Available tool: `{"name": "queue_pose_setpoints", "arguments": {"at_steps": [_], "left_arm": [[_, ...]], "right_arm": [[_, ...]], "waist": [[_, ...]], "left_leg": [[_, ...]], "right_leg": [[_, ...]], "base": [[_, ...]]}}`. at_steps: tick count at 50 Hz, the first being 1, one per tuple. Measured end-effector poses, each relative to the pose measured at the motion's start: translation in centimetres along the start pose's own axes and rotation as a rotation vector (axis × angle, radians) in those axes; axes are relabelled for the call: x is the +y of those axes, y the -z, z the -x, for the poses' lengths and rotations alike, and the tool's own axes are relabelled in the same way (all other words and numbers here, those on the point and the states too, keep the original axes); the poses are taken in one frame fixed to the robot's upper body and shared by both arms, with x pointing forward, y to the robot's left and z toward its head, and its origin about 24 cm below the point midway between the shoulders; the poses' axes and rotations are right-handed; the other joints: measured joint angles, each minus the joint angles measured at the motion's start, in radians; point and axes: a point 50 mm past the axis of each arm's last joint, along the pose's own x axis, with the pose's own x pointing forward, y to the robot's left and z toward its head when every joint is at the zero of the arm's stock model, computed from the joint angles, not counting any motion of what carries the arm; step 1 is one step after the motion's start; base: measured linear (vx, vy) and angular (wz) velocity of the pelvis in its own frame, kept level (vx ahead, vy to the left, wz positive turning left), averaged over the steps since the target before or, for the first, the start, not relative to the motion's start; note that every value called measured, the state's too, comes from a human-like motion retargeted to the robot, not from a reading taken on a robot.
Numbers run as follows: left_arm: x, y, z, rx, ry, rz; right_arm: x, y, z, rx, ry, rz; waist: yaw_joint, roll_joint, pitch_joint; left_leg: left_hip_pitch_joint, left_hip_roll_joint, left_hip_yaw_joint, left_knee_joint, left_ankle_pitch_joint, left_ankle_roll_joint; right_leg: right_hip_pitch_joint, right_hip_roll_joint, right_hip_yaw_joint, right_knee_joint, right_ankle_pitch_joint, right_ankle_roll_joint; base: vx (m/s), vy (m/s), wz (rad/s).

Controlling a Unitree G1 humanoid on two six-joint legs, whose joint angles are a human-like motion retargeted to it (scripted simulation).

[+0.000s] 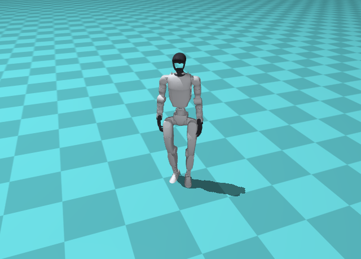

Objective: Upper body actions

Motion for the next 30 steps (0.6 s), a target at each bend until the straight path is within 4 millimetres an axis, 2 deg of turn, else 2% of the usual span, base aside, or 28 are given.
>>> {"name": "queue_pose_setpoints", "arguments": {"at_steps": [3, 7, 8, 10, 12, 13, 15, 18, 21, 25, 27, 30], "left_arm": [[-0.1, -0.3, 0.0, -0.013, -0.003, -0.008], [0.0, -0.4, 0.0, -0.017, -0.019, 0.014], [0.2, -0.7, -0.1, -0.023, -0.028, 0.034], [0.6, -1.4, -0.1, -0.043, -0.045, 0.071], [1.0, -2.3, -0.1, -0.071, -0.059, 0.096], [1.2, -2.7, -0.1, -0.086, -0.066, 0.102], [1.1, -3.3, -0.1, -0.109, -0.079, 0.105], [0.9, -3.1, -0.1, -0.109, -0.099, 0.109], [0.9, -2.3, -0.1, -0.08, -0.106, 0.102], [0.8, -1.6, -0.1, -0.049, -0.102, 0.108], [0.8, -1.4, 0.0, -0.045, -0.099, 0.12], [1.1, -1.1, 0.0, -0.035, -0.096, 0.121]], "right_arm": [[0.2, -0.3, 0.0, -0.012, -0.008, 0.002], [0.0, -1.0, 0.0, -0.041, 0.0, 0.029], [-0.2, -1.4, 0.0, -0.051, 0.001, 0.039], [-0.5, -2.3, 0.1, -0.074, 0.006, 0.057], [-0.9, -3.0, 0.2, -0.093, 0.019, 0.075], [-1.2, -3.3, 0.3, -0.102, 0.029, 0.082], [-2.1, -3.5, 0.4, -0.115, 0.06, 0.095], [-3.4, -2.7, 0.5, -0.099, 0.123, 0.118], [-4.0, -1.3, 0.5, -0.056, 0.161, 0.101], [-3.6, 0.4, 0.4, 0.002, 0.138, 0.041], [-3.1, 1.0, 0.3, 0.026, 0.112, 0.021], [-2.2, 1.8, 0.2, 0.049, 0.093, 0.004]], "waist": [[-0.023, 0.011, 0.005], [-0.042, 0.012, 0.032], [-0.041, 0.011, 0.044], [-0.012, -0.001, 0.076], [0.067, -0.019, 0.103], [0.105, -0.023, 0.115], [0.156, -0.026, 0.125], [0.18, -0.032, 0.114], [0.112, -0.016, 0.083], [0.014, -0.006, 0.045], [-0.016, -0.013, 0.025], [-0.044, -0.023, -0.006]], "left_leg": [[-0.033, -0.014, -0.143, 0.008, 0.03, -0.011], [-0.089, -0.056, -0.334, 0.035, 0.07, -0.024], [-0.099, -0.068, -0.378, 0.036, 0.081, -0.029], [-0.109, -0.096, -0.445, 0.026, 0.102, -0.039], [-0.117, -0.11, -0.448, -0.005, 0.099, -0.038], [-0.122, -0.108, -0.437, -0.022, 0.082, -0.029], [-0.145, -0.094, -0.373, -0.054, 0.036, 0.003], [-0.184, -0.039, -0.124, -0.085, -0.035, 0.041], [-0.197, 0.046, 0.239, -0.085, -0.074, 0.001], [-0.125, 0.127, 0.743, -0.037, -0.108, -0.018], [-0.083, 0.14, 0.851, -0.008, -0.117, 0.005], [-0.078, 0.14, 0.809, 0.053, -0.133, 0.04]], "right_leg": [[-0.031, 0.025, 0.182, 0.032, 0.02, 0.017], [-0.038, 0.041, 0.41, 0.036, 0.013, 0.091], [-0.033, 0.034, 0.402, 0.035, -0.006, 0.1], [-0.019, 0.014, 0.292, 0.011, -0.023, 0.053], [-0.006, -0.014, 0.152, -0.007, -0.029, 0.024], [-0.014, -0.01, 0.146, -0.003, -0.028, 0.023], [-0.017, -0.044, 0.033, -0.015, -0.029, 0.027], [-0.016, -0.076, -0.111, -0.038, -0.041, 0.032], [-0.001, -0.105, -0.331, -0.062, -0.056, 0.054], [0.034, -0.146, -0.603, -0.086, -0.074, 0.098], [0.068, -0.159, -0.749, -0.104, -0.081, 0.125], [0.124, -0.149, -0.963, -0.141, -0.086, 0.167]], "base": [[0.0, -0.07, 2.33], [-0.05, -0.1, 2.55], [-0.17, -0.1, 2.38], [-0.24, -0.1, 1.98], [-0.3, -0.13, 1.44], [-0.3, -0.13, 1.79], [-0.27, -0.1, 2.43], [-0.18, -0.05, 3.08], [-0.1, 0.05, 4.06], [-0.03, 0.1, 4.13], [0.11, 0.13, 3.74], [0.26, 0.11, 3.52]]}}
